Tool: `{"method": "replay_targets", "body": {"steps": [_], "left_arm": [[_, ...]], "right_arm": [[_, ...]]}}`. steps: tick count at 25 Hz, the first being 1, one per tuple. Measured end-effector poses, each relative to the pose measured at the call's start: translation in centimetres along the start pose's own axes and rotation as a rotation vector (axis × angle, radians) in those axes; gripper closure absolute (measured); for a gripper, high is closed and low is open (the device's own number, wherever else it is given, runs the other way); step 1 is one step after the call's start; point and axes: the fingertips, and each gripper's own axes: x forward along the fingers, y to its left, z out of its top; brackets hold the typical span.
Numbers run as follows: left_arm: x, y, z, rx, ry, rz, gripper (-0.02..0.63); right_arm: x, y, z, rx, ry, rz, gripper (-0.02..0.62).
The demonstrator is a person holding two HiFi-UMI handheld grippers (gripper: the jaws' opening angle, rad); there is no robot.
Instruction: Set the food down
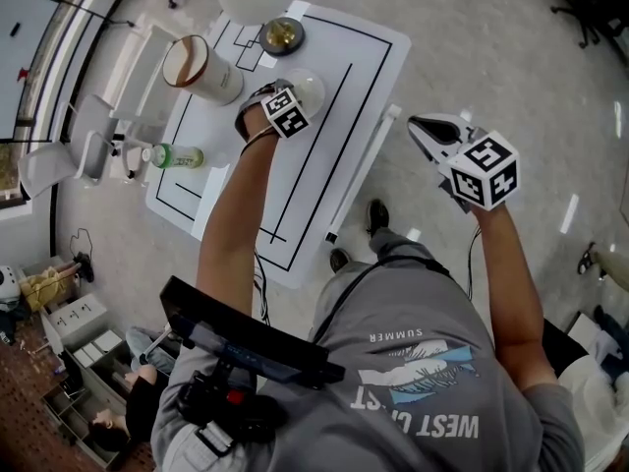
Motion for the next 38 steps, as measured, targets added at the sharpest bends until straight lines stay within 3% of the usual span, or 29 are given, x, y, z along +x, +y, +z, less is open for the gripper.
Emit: {"method": "replay_targets", "body": {"steps": [11, 17, 29, 38], "left_arm": [[-2.4, -2.3, -0.1, 0.020, -0.036, 0.026, 0.439], [-5.6, -1.9, 0.3, -0.035, -0.093, 0.068, 0.439], [-17.5, -0.2, 3.2, -0.193, -0.360, 0.208, 0.439], [-28.3, -1.1, 4.5, -0.283, -0.581, 0.275, 0.439]], "right_arm": [[-0.7, 2.7, -0.8, 0.005, -0.001, -0.002, 0.589], [-1.5, 4.2, -0.7, -0.002, -0.015, 0.001, 0.589], [-1.6, 9.5, 1.2, -0.056, -0.077, 0.047, 0.589], [-4.0, 14.4, 4.2, -0.118, -0.182, 0.084, 0.591]]}}
